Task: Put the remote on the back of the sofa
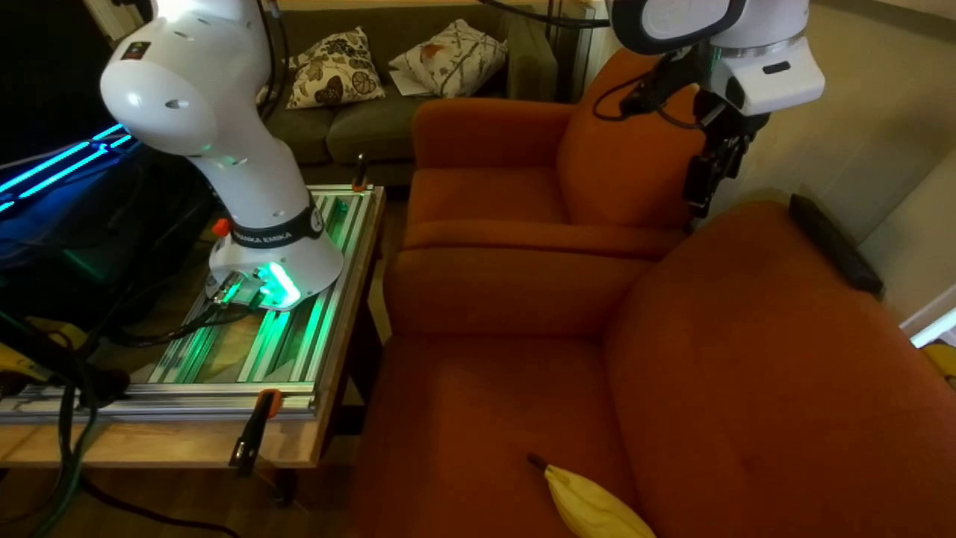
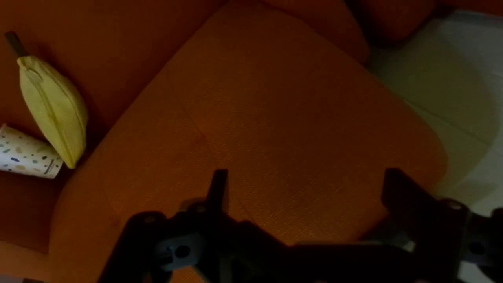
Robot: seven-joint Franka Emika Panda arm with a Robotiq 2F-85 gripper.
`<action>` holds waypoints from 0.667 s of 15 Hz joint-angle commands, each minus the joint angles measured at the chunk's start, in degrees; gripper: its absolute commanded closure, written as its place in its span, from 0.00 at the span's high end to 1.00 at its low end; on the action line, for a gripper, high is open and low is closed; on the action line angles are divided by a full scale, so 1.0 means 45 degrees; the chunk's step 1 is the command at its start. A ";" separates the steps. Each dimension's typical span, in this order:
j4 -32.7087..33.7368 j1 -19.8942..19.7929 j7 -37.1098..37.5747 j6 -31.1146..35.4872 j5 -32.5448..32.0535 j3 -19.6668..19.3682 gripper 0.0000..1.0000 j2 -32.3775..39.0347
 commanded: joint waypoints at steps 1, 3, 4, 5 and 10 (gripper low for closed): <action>-0.0899 -0.0124 -0.1006 -0.0263 -0.1003 0.0120 1.00 -0.0869; -0.1254 -0.0120 -0.1622 -0.0034 -0.1401 0.0144 1.00 -0.1074; -0.1396 -0.0123 -0.1927 0.0005 -0.1526 0.0173 1.00 -0.1182; -0.1529 -0.0158 -0.2342 -0.0035 -0.1548 0.0242 1.00 -0.1297; -0.1887 -0.0285 -0.4047 -0.0152 -0.1341 0.0590 1.00 -0.1600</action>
